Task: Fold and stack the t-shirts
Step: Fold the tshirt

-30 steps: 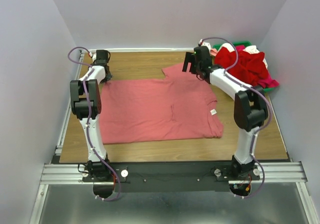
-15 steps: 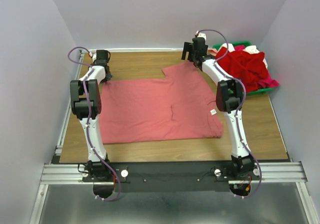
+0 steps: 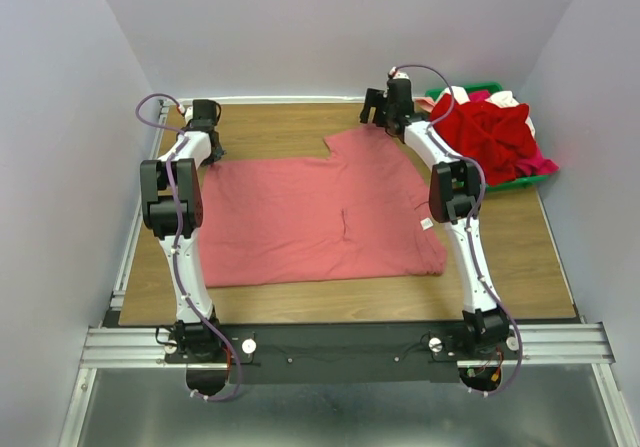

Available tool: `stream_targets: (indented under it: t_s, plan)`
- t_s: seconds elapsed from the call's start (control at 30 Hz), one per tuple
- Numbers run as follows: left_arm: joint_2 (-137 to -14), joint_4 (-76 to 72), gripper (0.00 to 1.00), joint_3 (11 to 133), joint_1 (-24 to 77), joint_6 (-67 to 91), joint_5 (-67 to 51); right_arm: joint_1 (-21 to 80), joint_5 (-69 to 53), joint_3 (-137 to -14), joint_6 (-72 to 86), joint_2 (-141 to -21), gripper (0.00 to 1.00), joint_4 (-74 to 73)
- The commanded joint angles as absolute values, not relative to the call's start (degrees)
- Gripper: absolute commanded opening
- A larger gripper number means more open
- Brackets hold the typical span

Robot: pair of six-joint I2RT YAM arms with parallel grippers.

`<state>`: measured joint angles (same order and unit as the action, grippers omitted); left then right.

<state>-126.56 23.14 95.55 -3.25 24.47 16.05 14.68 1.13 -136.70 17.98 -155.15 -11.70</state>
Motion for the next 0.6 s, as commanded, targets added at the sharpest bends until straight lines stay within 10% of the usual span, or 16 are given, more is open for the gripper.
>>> stream_targets:
  t_s: [0.0, 0.17, 0.57]
  plan:
    - [-128.2, 25.2, 0.00, 94.4, -2.9, 24.3, 16.9, 14.9, -5.4, -136.9, 19.2, -156.4, 0.92, -12.7]
    - [-128.1, 25.2, 0.00, 94.3, -2.8, 24.3, 16.8, 14.9, -6.9, -134.1, 19.5, -155.0, 0.75, -12.7]
    - [-127.8, 25.4, 0.00, 94.2, -3.0, 24.2, 16.8, 14.9, -3.4, -132.5, 17.2, -151.7, 0.00, -12.8]
